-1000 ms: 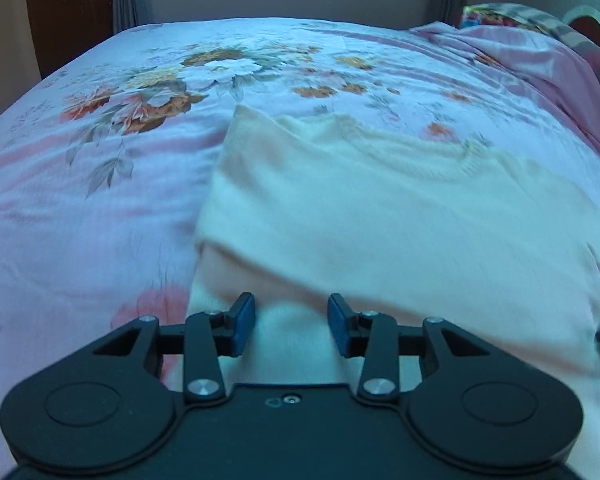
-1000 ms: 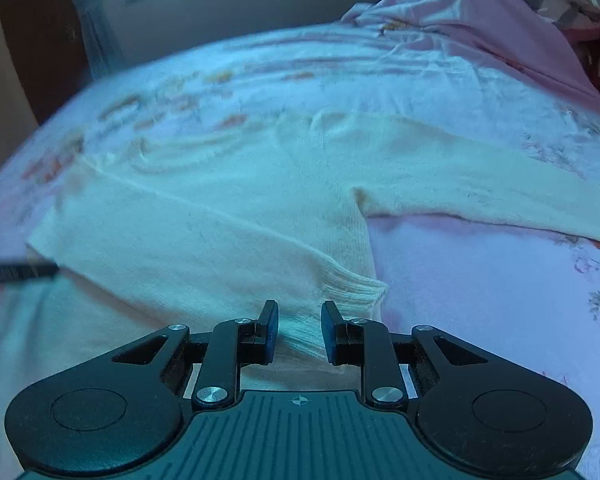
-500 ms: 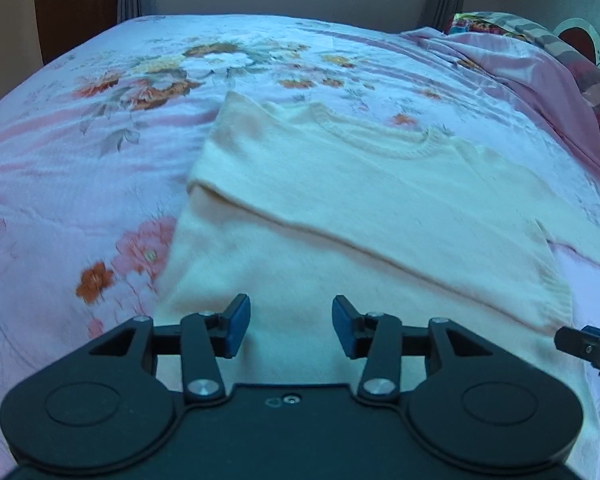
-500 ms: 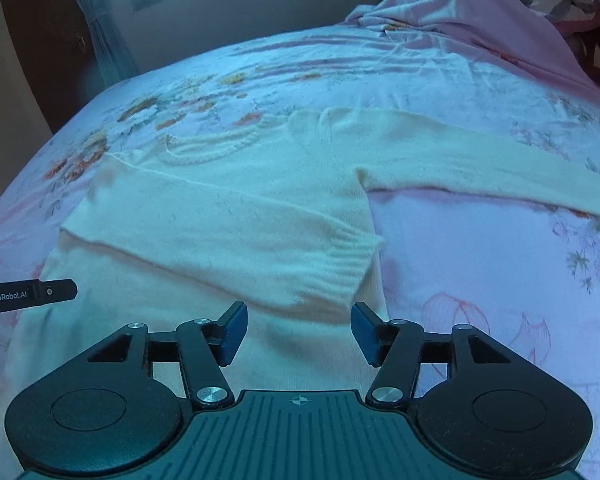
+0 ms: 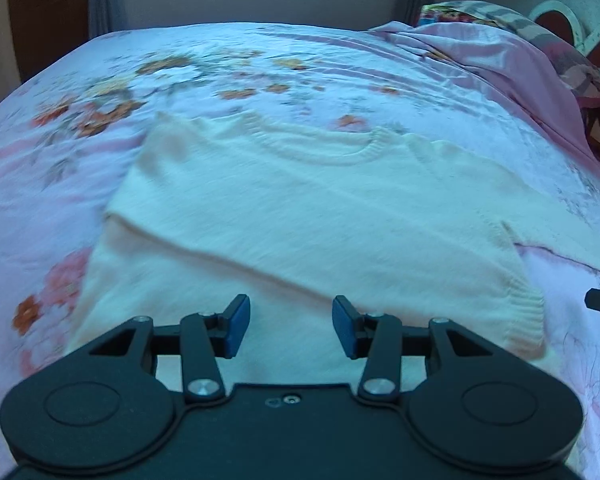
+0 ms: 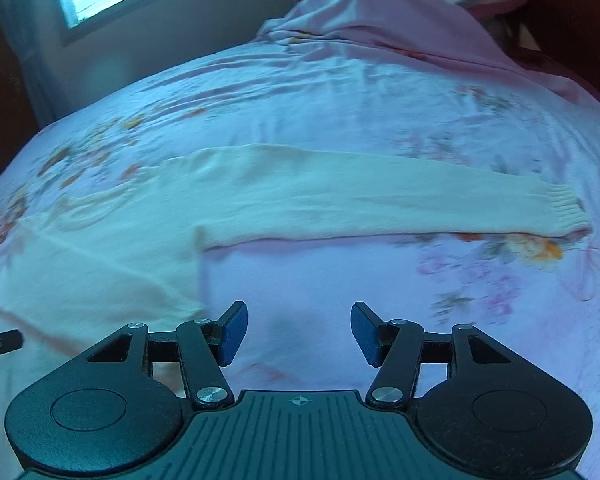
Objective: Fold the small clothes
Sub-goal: 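Move the right tool to the other sleeve cuff, then grasp the other sleeve cuff with the right tool and fold it across the body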
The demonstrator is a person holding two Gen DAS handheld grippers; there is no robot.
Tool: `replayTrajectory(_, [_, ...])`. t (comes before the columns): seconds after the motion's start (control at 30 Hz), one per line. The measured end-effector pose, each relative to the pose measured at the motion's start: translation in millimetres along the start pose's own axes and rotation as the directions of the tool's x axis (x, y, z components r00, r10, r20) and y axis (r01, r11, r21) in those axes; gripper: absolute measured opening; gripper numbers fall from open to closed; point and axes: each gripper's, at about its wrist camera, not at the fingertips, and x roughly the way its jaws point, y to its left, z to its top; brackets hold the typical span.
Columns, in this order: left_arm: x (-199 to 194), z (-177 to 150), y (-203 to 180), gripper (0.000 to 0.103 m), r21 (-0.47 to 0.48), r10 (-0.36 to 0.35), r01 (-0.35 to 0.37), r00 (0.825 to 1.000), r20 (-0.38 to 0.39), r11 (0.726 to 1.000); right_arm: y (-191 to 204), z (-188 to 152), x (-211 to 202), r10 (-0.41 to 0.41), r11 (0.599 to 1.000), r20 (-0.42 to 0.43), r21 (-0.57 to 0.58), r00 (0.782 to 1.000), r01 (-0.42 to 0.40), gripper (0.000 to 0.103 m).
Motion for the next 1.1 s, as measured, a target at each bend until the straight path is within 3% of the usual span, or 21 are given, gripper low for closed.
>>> replayTrajectory(0.37, [25.2, 10.9, -27.4, 0.043, 0.044, -0.019, 0.019, 1.0, -0.006, 0.999, -112.0, 18.0, 14.9, -0.129, 0.963, -0.028, 0.234, 0.991, 0.132, 0.057])
replayTrajectory(0.57, [34.2, 13.3, -19.6, 0.044, 0.047, 0.001, 0.0, 1.0, -0.013, 0.999, -163.7, 32.1, 23.3, -0.139, 0.893, -0.019, 0.43, 0.99, 0.134, 0.056])
replayTrajectory(0.7, [36.1, 14.0, -16.9, 0.044, 0.054, 0.002, -0.001, 1.0, -0.011, 0.999, -189.4, 42.7, 28.0, -0.164, 0.837, -0.009, 0.528, 0.986, 0.144, 0.035])
replayTrajectory(0.87, [37.2, 14.7, -16.7, 0.044, 0.052, 0.0, 0.001, 1.0, -0.008, 0.999, -213.4, 51.6, 37.8, -0.181, 0.76, -0.008, 0.634, 0.983, 0.145, 0.035])
replayTrajectory(1.0, [40.3, 16.5, -14.4, 0.045, 0.051, 0.003, -0.003, 1.0, -0.005, 0.999, -212.6, 63.6, 46.6, -0.23, 0.76, -0.01, 0.623, 0.973, 0.186, 0.035])
replayTrajectory(1.1, [44.7, 21.0, -11.9, 0.045, 0.04, 0.011, -0.011, 1.0, -0.002, 0.999, -205.8, 69.4, 50.7, -0.257, 0.777, -0.009, 0.593, 0.966, 0.212, 0.016])
